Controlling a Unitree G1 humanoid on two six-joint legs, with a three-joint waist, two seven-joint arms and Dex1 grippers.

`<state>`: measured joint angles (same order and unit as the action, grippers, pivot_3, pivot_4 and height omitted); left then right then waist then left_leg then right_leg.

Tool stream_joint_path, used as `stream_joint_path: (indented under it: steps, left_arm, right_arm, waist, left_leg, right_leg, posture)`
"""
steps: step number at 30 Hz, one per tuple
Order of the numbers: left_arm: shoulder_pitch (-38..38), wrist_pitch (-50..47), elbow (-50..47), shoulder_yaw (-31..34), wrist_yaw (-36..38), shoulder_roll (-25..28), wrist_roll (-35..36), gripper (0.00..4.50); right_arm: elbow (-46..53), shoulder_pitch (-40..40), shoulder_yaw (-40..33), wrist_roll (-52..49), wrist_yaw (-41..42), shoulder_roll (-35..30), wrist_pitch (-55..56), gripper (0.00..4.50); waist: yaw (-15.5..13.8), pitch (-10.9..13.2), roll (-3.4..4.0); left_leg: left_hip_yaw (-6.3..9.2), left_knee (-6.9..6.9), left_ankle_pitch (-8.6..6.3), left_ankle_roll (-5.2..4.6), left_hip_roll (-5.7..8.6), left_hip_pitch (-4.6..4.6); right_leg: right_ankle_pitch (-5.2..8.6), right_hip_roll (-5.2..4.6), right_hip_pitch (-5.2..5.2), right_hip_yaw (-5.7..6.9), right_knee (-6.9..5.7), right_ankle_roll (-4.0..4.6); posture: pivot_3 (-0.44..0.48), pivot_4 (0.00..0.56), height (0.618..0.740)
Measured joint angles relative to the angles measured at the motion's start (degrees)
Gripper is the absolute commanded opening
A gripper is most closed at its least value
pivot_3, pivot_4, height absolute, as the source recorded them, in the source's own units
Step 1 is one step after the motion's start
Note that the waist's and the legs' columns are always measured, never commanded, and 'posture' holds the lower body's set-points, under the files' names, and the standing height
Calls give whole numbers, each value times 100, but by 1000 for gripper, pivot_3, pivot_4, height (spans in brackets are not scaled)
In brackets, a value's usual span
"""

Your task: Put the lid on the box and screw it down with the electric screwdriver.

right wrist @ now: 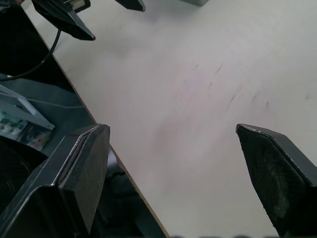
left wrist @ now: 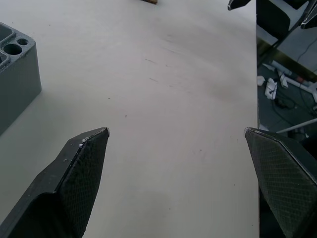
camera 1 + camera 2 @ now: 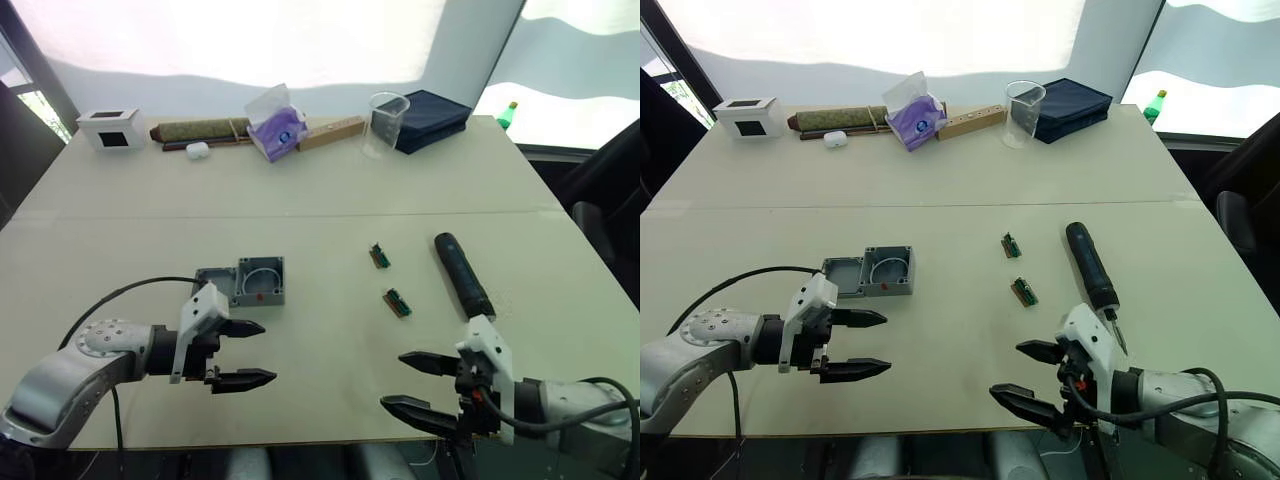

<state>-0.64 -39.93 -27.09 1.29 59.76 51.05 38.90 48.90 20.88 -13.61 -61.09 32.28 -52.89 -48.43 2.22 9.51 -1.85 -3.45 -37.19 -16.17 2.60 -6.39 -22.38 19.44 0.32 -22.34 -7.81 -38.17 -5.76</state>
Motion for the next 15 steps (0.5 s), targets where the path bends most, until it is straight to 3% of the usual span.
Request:
stream_joint_path:
  steps: [15]
  left_arm:
    - [-127, 30, 105, -44, 0, -15, -148, 4490]
  right_arm:
    - [1, -100, 49, 233, 72, 11, -2, 4500]
  waist:
    - [-4, 0, 1]
  left_leg:
    - [1, 0, 0, 0, 0, 0]
  right_leg:
    - [0, 1, -1, 0, -1, -1]
  posture:
    - [0, 150, 740]
